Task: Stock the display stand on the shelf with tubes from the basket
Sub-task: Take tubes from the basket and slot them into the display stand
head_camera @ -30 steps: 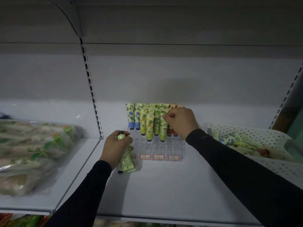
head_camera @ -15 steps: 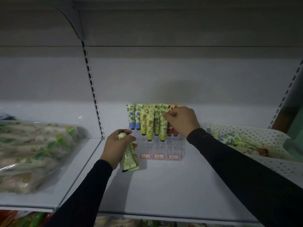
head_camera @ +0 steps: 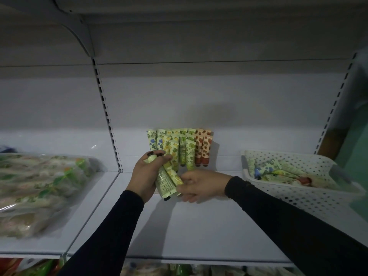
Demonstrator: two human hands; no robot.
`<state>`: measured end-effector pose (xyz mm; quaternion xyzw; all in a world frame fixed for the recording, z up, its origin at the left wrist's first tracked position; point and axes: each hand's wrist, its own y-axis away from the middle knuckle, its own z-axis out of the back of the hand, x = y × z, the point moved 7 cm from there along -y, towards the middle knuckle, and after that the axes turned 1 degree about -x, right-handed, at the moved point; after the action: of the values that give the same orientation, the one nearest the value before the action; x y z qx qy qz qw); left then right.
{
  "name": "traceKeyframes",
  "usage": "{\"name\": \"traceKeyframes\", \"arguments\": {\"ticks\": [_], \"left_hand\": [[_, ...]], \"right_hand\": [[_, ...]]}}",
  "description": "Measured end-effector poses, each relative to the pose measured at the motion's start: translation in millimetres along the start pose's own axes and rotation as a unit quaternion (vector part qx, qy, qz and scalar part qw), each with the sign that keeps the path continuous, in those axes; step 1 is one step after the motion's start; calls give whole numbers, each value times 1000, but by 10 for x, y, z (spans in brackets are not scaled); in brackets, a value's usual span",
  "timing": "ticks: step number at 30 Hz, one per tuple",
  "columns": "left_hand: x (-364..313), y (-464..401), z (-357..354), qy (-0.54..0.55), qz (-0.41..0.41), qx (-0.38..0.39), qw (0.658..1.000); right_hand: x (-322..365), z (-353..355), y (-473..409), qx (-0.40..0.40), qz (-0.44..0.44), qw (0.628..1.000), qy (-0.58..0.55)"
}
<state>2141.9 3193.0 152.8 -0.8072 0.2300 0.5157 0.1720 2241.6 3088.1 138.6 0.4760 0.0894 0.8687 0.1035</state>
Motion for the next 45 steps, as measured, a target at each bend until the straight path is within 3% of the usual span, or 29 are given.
{"name": "traceKeyframes", "arguments": {"ticks": [4,12,17,23,29,36,45], "left_hand": [[15,23,24,-5,-4,-8,1000],[126,9,151,-78,29,-26,996],[171,31,110,-96,67,3,993],[164,111,17,-79,72,43,993],[177,139,-16,-95,66,75,990],[136,146,-37,-95,40,95,990],[133,96,84,-106,29,84,990]], "right_hand": [[16,64,50,-22,40,997,-64],[-28,498,155,-173,80,981,-37],[87,630,253,-226,117,967,-12],[159,670,257,-233,125,961,-78],[190,766,306,-321,134,935,-64],[184,767,236,-322,115,923,-176],[344,732,162,-336,139,923,-127]]}}
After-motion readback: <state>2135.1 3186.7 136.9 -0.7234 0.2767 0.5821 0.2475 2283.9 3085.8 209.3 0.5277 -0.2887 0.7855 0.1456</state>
